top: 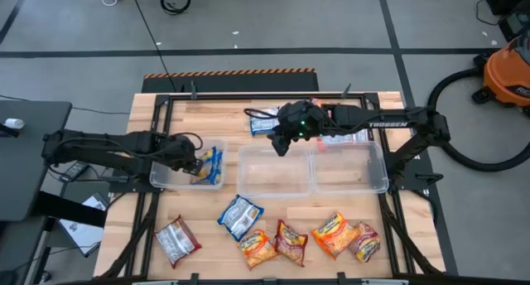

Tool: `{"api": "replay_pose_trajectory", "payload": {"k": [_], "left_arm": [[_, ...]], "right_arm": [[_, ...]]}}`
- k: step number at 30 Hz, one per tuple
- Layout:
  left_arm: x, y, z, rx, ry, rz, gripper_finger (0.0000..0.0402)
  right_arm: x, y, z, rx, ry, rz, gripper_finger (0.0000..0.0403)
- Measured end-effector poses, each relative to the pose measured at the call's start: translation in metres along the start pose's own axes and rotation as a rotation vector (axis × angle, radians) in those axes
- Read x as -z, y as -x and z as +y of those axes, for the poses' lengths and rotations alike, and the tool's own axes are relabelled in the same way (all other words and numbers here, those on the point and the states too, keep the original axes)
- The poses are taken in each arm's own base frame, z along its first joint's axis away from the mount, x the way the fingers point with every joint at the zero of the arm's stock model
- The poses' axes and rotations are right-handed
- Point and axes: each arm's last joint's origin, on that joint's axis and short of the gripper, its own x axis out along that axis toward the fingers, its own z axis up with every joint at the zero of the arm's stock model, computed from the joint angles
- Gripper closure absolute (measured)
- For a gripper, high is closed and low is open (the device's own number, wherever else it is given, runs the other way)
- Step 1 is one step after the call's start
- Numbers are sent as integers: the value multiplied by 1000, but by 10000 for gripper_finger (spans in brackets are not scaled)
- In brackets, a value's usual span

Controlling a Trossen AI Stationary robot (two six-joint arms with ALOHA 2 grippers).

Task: Sort Maruchan noodles
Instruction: Adjust the blue noodle pack

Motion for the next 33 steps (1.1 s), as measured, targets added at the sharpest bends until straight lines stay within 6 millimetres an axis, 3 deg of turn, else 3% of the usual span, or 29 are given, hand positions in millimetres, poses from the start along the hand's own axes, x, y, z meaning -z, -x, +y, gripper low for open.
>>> {"api": "replay_pose_trajectory", "payload": {"k": [10,20,27,33], "left_arm": [[-4,-31,6,-175,39,38,294],[-5,-60,-2,-284,35,173,342],[-12,-63,-16,-162,-36,107,387],[-24,-53,-35,-50,-219,-10,393]], "right_arm": [[6,2,10,-25,17,11,226],[10,4,18,-43,33,21,226],[11,4,19,-48,36,23,226],[10,5,19,-52,44,23,226]]}}
